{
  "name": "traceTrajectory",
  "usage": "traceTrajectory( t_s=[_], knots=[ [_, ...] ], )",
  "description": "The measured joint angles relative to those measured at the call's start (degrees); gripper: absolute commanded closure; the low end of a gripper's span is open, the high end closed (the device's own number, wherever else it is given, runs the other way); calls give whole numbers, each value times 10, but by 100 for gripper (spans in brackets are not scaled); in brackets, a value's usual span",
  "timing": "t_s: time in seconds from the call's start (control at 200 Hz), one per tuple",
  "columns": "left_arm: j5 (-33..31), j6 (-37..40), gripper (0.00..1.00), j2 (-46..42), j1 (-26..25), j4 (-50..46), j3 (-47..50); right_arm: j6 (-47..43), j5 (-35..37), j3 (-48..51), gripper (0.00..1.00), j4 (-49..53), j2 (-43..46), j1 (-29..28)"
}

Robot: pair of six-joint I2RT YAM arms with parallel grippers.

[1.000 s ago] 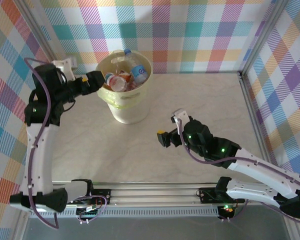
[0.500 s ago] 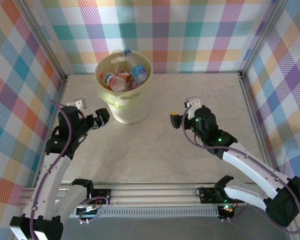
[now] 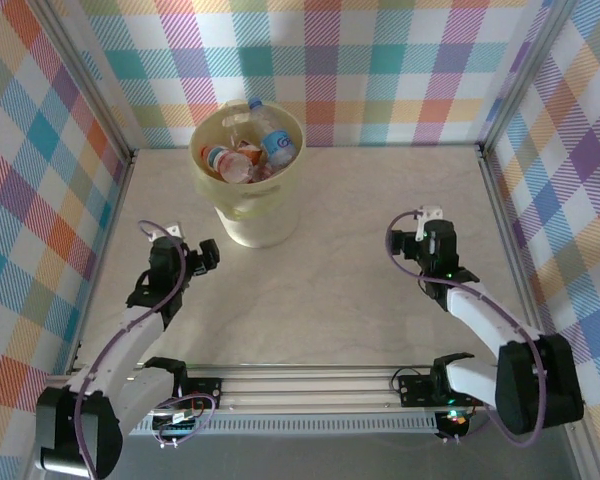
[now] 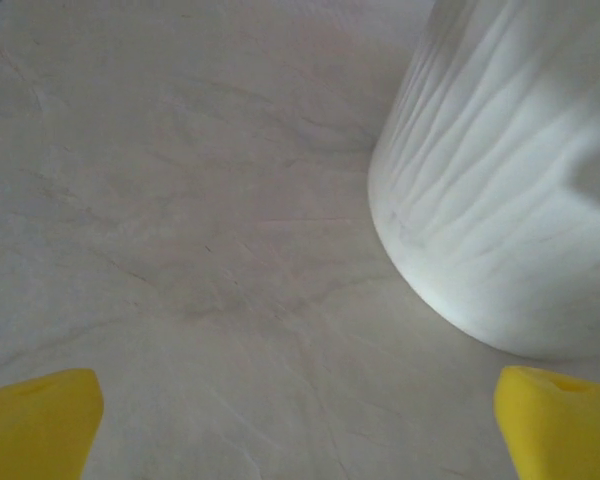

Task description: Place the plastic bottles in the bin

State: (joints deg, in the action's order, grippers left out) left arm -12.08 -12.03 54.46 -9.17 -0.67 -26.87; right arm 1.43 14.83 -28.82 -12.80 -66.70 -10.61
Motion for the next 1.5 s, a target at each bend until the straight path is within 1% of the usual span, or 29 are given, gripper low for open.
traceTrajectory(
  t_s=[0.175,0.34,0.505,0.675,0.8,0.96,1.1,1.195,1.255,1.365,1.5],
  knots=[
    [-29,60,0,97,-24,123,26,-7,-32,56,0,-118,-51,49],
    [-37,108,0,158,-31,240,37,-9,-48,85,0,-245,-121,62],
    [-41,157,0,213,-37,346,54,-15,-63,85,0,-307,-170,62],
    [-41,191,0,283,-38,430,66,-22,-74,86,0,-347,-187,62],
    [-39,194,0,295,-34,450,68,-22,-74,86,0,-376,-203,62],
    [-20,186,0,303,-5,463,59,-21,-63,86,0,-378,-207,62],
    [-5,178,0,327,8,511,72,-20,-59,86,0,-377,-207,62],
    [13,172,0,344,15,497,65,-14,-52,85,0,-375,-207,66],
    [36,163,0,351,31,480,50,-8,-46,83,0,-372,-207,69],
    [56,155,0,352,53,473,34,-2,-38,81,0,-371,-207,73],
    [72,148,0,352,56,471,33,0,-34,81,0,-371,-207,73]
  ],
)
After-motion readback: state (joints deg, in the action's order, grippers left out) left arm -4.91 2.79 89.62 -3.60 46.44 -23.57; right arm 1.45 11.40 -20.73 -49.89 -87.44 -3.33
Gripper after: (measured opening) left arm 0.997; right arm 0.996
